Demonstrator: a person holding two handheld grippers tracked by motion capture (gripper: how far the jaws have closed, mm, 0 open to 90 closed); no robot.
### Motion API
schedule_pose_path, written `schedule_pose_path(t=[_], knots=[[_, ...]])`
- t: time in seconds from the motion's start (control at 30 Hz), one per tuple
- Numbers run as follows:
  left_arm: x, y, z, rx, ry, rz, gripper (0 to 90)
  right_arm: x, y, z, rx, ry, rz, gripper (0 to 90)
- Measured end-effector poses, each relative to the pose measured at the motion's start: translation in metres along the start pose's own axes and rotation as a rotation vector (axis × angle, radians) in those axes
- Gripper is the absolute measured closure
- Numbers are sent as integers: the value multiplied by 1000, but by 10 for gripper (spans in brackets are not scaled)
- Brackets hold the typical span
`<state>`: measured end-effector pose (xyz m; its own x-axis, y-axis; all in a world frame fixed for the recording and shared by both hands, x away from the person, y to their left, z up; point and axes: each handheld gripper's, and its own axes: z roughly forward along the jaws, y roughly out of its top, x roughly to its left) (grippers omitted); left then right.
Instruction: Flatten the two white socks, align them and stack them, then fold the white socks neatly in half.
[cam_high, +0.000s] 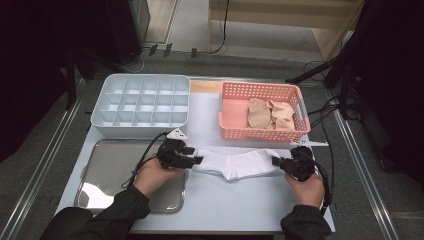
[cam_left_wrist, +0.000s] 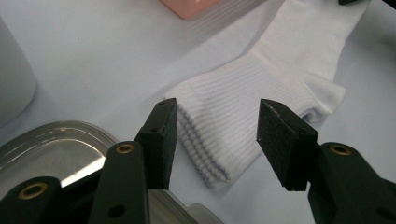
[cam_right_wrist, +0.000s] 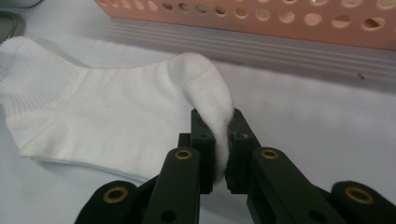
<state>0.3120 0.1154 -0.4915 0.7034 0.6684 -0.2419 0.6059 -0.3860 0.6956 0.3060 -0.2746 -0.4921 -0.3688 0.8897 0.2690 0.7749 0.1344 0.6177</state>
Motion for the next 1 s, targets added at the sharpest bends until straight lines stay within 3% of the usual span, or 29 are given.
schedule_pose_path(t=[0.27, 0.43, 0.7, 1.0], knots=[[-7, 14, -6, -17, -22, 9, 490, 1, 3, 1, 15, 0, 10, 858], [-14, 22, 0, -4, -55, 37, 577, 1, 4, 1, 15, 6, 18, 858], [-30, 36, 17, 24, -99, 65, 694, 2, 6, 0, 14, 18, 34, 858], [-49, 43, 48, 49, -112, 88, 698, 4, 7, 0, 15, 24, 37, 856]])
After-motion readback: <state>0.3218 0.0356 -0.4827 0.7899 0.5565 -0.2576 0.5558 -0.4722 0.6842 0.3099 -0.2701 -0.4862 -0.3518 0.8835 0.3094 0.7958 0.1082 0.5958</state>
